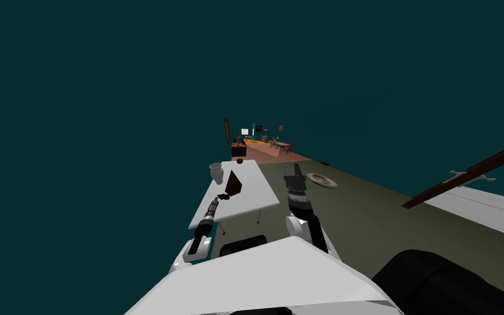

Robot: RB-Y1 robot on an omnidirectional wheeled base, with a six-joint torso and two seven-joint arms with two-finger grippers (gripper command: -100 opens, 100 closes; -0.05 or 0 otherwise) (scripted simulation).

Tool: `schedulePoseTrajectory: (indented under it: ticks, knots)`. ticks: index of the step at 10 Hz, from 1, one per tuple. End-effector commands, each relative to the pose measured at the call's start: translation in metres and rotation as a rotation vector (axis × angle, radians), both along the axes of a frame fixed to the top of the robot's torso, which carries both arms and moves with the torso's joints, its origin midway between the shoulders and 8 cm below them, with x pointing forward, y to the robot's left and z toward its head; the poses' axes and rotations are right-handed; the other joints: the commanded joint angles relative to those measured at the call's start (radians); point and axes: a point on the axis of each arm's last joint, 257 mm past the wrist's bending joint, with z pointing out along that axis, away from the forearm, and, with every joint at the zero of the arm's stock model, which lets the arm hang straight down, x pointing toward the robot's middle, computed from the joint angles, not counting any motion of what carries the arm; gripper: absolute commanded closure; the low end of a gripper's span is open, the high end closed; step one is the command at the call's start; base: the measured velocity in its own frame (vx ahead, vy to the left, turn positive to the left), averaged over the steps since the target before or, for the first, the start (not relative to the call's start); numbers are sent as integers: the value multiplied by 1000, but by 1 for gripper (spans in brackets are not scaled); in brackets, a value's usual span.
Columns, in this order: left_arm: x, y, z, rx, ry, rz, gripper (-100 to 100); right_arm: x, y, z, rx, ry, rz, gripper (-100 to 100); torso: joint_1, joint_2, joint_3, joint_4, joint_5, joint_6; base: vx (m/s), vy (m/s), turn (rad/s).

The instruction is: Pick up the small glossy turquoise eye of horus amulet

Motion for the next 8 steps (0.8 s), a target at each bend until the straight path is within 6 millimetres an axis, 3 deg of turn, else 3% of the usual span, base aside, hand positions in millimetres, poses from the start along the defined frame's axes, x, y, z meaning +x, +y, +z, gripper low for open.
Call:
schedulePoseTrajectory:
  ticks: [1, 3, 4, 5, 7, 8]
  knots:
    - [0, 0, 0, 0, 0, 0, 100, 0, 0, 0, 0, 0, 0, 0, 0, 0, 0, 0, 0, 0, 0, 0, 0]
    - [0, 0, 0, 0, 0, 0, 100, 0, 0, 0, 0, 0, 0, 0, 0, 0, 0, 0, 0, 0, 0, 0, 0]
    - [0, 0, 0, 0, 0, 0, 0, 0, 0, 0, 0, 0, 0, 0, 0, 0, 0, 0, 0, 0, 0, 0, 0]
    - [8, 21, 0, 31, 19, 21, -100, 0, 0, 0, 0, 0, 0, 0, 0, 0, 0, 0, 0, 0, -36, -64, 34]
    - [19, 44, 0, 58, 46, 51, -100, 0, 0, 0, 0, 0, 0, 0, -9, 3, 2, 1, -2, 0, -68, -170, 54]
    - [19, 44, 0, 58, 46, 51, -100, 0, 0, 0, 0, 0, 0, 0, -11, 4, 2, 1, -2, 0, -48, -137, 8]
